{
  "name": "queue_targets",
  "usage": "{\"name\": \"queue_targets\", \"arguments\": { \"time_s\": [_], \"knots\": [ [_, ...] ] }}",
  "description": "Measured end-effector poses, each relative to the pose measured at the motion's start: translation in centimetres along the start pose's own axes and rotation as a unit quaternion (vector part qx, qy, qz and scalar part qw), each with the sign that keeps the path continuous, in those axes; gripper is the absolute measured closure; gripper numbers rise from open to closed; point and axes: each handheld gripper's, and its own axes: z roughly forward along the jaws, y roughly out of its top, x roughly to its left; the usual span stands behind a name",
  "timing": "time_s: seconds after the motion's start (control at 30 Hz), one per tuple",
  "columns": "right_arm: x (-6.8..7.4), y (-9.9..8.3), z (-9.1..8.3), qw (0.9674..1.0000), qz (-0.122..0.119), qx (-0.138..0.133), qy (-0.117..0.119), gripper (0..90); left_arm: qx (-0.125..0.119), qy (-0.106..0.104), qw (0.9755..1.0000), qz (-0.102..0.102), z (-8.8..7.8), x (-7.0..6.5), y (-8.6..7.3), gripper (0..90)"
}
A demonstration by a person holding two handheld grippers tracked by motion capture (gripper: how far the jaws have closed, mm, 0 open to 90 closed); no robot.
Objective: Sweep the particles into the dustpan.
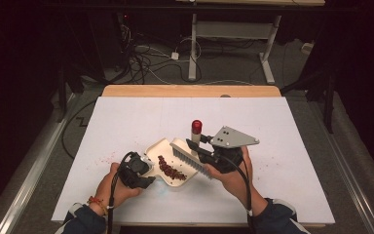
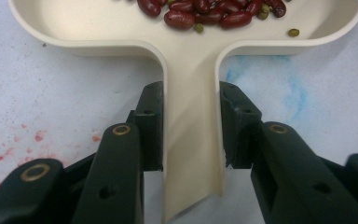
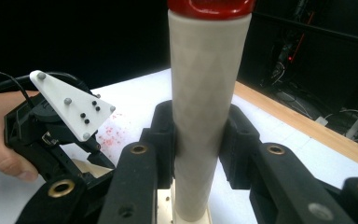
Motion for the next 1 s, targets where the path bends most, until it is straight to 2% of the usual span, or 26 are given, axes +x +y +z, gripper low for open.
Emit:
{"name": "queue_targets", "arguments": {
  "time_s": [0.33,0.7,0.9,1.0],
  "knots": [
    [-1.3,-0.3,-1.7,0.9999,0.001,0.004,-0.015,70.0,-0.002,0.001,1.0000,0.000,0.0,0.0,0.0,63.8],
    [-3.3,-1.1,-3.9,0.9996,0.002,0.006,-0.026,70.0,-0.006,0.001,1.0000,0.000,0.0,0.1,-0.1,63.7],
    [-4.6,-1.8,-5.7,0.9993,0.008,0.010,-0.036,70.0,-0.009,-0.001,1.0000,-0.005,0.0,0.3,-0.1,63.7],
    [-5.3,-2.6,-6.7,0.9994,0.007,0.011,-0.033,70.0,-0.009,-0.002,0.9999,-0.005,0.1,0.4,-0.2,63.7]
  ]
}}
